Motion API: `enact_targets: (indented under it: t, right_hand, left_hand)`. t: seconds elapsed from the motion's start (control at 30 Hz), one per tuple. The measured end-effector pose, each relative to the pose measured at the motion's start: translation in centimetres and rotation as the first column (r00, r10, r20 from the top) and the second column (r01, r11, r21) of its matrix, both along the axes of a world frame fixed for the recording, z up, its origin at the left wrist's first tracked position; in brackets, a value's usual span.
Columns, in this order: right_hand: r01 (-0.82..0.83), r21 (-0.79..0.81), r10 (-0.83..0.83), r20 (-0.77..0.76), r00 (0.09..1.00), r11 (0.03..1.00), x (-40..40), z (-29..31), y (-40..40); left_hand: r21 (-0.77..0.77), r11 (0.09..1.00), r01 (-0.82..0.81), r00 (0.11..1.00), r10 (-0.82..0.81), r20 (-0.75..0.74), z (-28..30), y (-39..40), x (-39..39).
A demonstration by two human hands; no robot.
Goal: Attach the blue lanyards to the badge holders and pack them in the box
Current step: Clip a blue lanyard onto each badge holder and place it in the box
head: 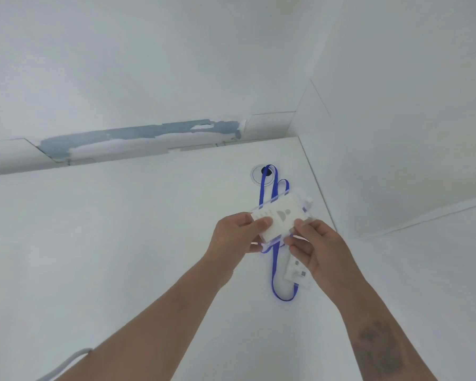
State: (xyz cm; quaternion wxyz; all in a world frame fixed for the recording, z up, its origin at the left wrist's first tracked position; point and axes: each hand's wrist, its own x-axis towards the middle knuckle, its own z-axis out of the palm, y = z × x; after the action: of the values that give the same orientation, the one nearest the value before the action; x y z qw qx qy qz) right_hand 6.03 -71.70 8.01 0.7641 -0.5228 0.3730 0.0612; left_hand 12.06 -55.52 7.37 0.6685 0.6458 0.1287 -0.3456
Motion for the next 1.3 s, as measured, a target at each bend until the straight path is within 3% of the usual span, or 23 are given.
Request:
enact_targets:
  t: [0.1,0.27,0.33,0.43,0.57,0.67,0.77,0.87,1.0,1.1,1.2,1.3]
  right_hand:
    - [-0.090,-0.042,0.092,0.045,0.995,0.995,1.2,1.4,2.6]
    - [-0.138,-0.264,0.163,0.076,0.984,0.955,2.7,3.8,5.5]
    - [-0.118,-0.437,0.181,0.107,0.978,0.891,3.3,4.6,6.5]
    - [-0.150,-0.657,0.348,0.182,0.920,0.739,4.6,6.3,9.5]
    - [-0.246,-0.680,0.464,0.156,0.872,0.690,6.5,7.9,13.9]
    - [-0.276,-0.650,0.518,0.212,0.829,0.708,7.6,9.5,17.9]
    - [-0.359,-0.673,0.626,0.199,0.754,0.647,7.8,11.4,21.4]
    - [-0.394,-0.787,0.723,0.093,0.685,0.475,7.9,12.9,23.3]
    - [-0.373,-0.927,0.833,-0.229,0.503,-0.029,7.8,15.9,24.8]
    - [-0.316,-0.914,0.842,-0.371,0.392,-0.256,7.9,19.2,25.7]
    - [-0.370,-0.906,0.885,-0.334,0.323,-0.207,9.2,23.4,25.3]
    - [-0.393,-0.919,0.919,-0.184,0.347,-0.036,11.5,26.3,24.4]
  left_hand:
    - [-0.143,0.987,-0.078,0.997,0.076,-0.019,2.1,3.0,1.0]
    - [-0.084,0.990,-0.112,0.986,0.121,0.112,5.5,8.4,3.0]
    - [-0.056,0.994,-0.098,0.981,0.106,0.165,7.1,10.7,3.8]
    - [-0.024,0.998,-0.054,0.968,0.058,0.244,9.9,14.2,4.4]
    - [-0.024,1.000,-0.003,0.950,0.010,0.311,12.8,17.1,4.7]
    - [-0.044,0.998,-0.046,0.938,0.059,0.342,15.2,19.5,4.8]
    - [-0.039,0.990,-0.133,0.922,0.138,0.361,16.7,21.4,5.1]
    - [-0.034,0.969,-0.244,0.891,0.237,0.386,17.7,22.7,5.5]
    - [0.044,0.923,-0.382,0.807,0.310,0.502,18.8,24.3,5.8]
    - [0.209,0.899,-0.384,0.767,0.185,0.614,19.1,25.7,5.8]
    - [0.403,0.883,-0.239,0.787,-0.066,0.613,19.4,27.0,5.2]
    - [0.346,0.931,-0.115,0.821,-0.107,0.560,20.6,28.4,4.5]
